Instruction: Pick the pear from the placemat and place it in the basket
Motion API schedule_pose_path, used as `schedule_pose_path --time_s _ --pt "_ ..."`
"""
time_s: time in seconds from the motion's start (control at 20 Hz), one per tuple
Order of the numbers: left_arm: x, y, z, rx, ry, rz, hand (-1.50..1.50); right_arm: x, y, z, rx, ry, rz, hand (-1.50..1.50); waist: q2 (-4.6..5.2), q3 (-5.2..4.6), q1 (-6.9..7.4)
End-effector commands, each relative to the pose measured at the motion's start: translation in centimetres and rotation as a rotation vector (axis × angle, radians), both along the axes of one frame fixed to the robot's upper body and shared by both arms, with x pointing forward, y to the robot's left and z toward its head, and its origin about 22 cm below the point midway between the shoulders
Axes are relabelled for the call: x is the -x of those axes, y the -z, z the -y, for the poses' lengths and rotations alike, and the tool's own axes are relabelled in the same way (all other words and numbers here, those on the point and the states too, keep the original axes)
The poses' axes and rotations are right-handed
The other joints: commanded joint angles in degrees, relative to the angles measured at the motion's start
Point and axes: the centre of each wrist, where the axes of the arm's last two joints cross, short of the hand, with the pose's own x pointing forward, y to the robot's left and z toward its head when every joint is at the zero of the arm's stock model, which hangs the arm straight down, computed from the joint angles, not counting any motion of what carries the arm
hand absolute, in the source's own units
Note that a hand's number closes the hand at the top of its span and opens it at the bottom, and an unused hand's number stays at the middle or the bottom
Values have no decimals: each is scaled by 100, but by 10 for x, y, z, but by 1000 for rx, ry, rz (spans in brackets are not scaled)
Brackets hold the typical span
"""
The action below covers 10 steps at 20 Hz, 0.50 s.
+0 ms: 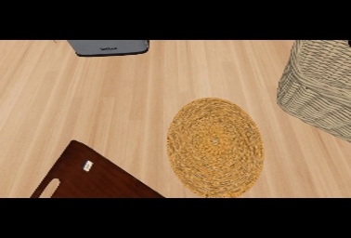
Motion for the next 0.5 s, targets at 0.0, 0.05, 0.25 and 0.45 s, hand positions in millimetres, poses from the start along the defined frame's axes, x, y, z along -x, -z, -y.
schedule_pose_path --time_s 0.0,0.05,0.25,0.45 --pt "-86 -18 35 91 142 325 0 10 17 33 78 102 -92 150 44 -137 -208" --pt "-89 -22 40 85 144 327 0 9 26 34 103 64 -151 150 68 -125 -203" --pt "-88 -21 45 103 151 320 0 15 35 42 175 27 -202 -150 29 -129 -208" --pt "-90 -20 38 90 154 328 0 20 27 55 194 18 -156 -150 9 -130 -177"
